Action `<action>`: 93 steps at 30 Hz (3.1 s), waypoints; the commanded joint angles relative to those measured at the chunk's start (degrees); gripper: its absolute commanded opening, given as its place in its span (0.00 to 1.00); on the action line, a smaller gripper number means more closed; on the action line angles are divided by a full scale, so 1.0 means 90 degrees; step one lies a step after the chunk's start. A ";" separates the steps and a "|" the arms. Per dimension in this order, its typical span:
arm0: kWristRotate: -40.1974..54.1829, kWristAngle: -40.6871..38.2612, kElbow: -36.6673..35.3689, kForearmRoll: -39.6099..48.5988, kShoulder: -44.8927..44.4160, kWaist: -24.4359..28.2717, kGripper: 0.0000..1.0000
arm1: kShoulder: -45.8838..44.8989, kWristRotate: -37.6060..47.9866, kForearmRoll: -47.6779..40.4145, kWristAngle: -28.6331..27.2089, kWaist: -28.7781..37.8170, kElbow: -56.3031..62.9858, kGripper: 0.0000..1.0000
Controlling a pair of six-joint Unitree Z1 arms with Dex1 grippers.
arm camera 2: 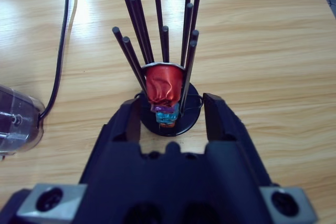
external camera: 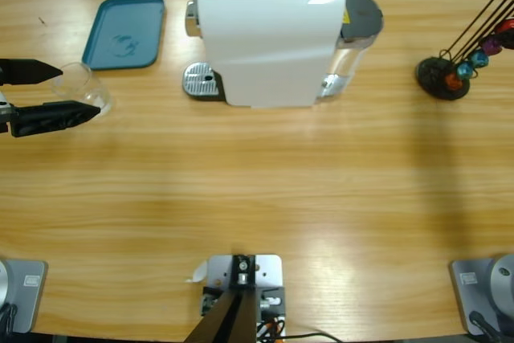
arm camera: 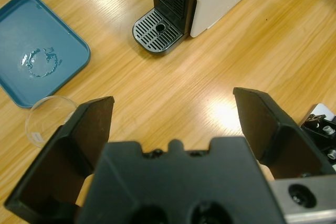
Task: Pour coffee
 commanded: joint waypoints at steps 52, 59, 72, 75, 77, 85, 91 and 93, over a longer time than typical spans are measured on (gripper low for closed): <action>-0.0126 -0.0027 0.0266 -0.0043 0.0106 0.0055 0.98 | 0.0039 -0.0128 0.0093 0.0033 -0.0110 -0.0485 0.00; -0.0126 -0.0074 0.0276 -0.0081 0.0149 0.0055 0.98 | -0.0500 -0.0097 0.0990 -0.0215 -0.0105 -0.1161 0.00; -0.0126 -0.0188 0.0364 -0.0092 -0.0026 0.0055 0.98 | -0.1155 -0.0384 0.1728 0.1383 0.1206 -0.1776 0.00; 0.0026 -0.0277 0.0262 0.0054 -0.0263 -0.0080 0.97 | -0.0680 -0.1493 0.1947 0.2020 0.2487 -0.2063 0.00; 0.0212 -0.0272 0.0100 0.0318 -0.0382 -0.0281 0.96 | -0.0125 -0.1985 0.2146 0.2266 0.3310 -0.2466 0.00; 0.0528 -0.0102 -0.0584 0.1410 -0.0890 -0.0541 0.94 | 0.1759 -0.2114 0.2619 0.2299 0.4981 -0.4632 0.00; 0.0528 0.0049 -0.0502 0.1417 -0.1026 -0.0541 0.94 | 0.3076 -0.2579 0.3013 0.2537 0.5042 -0.5692 0.00; 0.0528 0.0045 -0.0429 0.1419 -0.1038 -0.0541 0.95 | 0.3224 -0.2774 0.3029 0.2465 0.5019 -0.5850 0.00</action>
